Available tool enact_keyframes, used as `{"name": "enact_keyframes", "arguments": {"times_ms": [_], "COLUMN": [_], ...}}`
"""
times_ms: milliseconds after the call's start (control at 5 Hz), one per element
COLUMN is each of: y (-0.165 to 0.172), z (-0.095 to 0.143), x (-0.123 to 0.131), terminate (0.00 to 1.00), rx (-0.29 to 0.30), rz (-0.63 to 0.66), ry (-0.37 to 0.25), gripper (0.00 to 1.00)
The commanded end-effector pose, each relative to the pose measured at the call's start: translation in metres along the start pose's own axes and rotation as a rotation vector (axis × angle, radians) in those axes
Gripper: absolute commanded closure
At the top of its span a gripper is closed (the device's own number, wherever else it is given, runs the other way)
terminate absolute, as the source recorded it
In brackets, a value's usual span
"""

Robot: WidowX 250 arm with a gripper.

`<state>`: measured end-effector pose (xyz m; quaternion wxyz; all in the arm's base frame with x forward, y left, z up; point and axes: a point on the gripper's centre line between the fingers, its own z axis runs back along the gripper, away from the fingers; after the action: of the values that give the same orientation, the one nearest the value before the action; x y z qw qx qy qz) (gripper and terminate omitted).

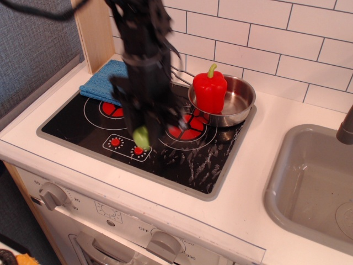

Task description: Put the spatula under the pot.

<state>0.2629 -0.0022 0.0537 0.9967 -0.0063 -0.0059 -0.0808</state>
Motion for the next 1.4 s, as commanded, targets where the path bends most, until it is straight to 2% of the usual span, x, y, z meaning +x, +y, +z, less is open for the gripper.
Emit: {"name": "enact_keyframes", "arguments": {"times_ms": [0,200,400,600,1000,1200], "y": [-0.032,-0.038,-0.038,-0.037,-0.020,-0.006], "z": [-0.018,-0.024,-0.020,-0.004,0.068,0.074], "x": [0.008,0.017,0.021,0.019,-0.004,-0.013], "terminate": [0.00,0.00,0.00,0.00,0.00,0.00], "rx": [-0.033,-0.025,-0.002,0.023,0.073,0.040], "rz": [0.008,-0.024,-0.057,-0.058,0.067,0.095], "ry": [0.025,0.011,-0.002,-0.045,-0.193,-0.188], "gripper": [1.00,1.00,1.00,0.00,0.00,0.00]}}
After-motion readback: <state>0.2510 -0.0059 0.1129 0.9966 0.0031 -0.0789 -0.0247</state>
